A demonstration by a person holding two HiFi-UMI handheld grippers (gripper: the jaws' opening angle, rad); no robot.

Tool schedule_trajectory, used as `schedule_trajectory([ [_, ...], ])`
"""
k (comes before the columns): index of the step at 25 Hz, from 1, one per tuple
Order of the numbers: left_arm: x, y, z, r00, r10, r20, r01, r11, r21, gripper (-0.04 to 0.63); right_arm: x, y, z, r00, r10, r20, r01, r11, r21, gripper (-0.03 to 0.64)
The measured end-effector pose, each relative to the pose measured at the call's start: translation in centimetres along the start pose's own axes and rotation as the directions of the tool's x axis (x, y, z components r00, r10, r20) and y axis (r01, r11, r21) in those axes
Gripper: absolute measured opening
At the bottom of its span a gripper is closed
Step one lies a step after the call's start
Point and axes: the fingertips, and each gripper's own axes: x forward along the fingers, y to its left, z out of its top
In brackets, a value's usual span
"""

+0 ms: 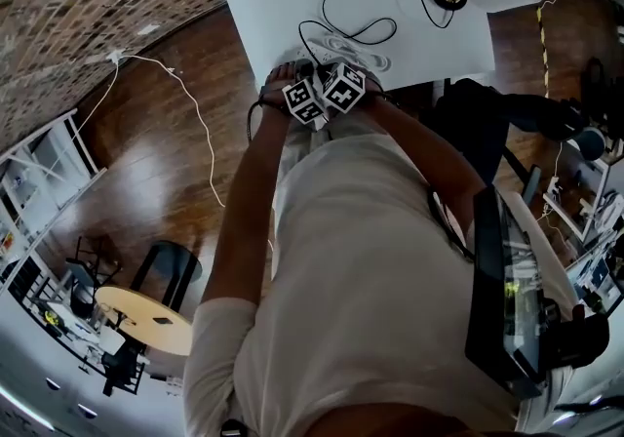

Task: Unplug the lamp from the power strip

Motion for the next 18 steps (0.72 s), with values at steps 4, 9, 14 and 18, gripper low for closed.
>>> schedule_trajectory([
  [4,-0.07,-0.22,0.09,1.000,-0.001,-0.009,0.001,1.000,-0.001,-0.015,-0.06,0.11,-0.17,1.000,-0.014,0.005,0.014,1.000,0.005,0.017],
  [9,-0.05,-0.04,-0.02,1.000,0.010,-0.005,-0.010,1.000,0.023,-0.015,0.14,0.02,0.04,1.000,-0.003,-0.020,0.003,1.000,0.000,0.016],
  [14,-0.29,-0.59,0.15,1.000,0.014,-0.002,-0.014,0.985,0.171,-0.015,-0.16,0.06,-0.26,0.999,0.034,-0.014,-0.033,0.997,0.071,0.015],
  [18,-0.41,-0.42,0.03,0.999,0.038,0.000,-0.037,0.979,0.201,-0.015,-0.20,-0.09,-0.05,0.998,0.054,-0.015,-0.052,0.993,0.110,0.015],
])
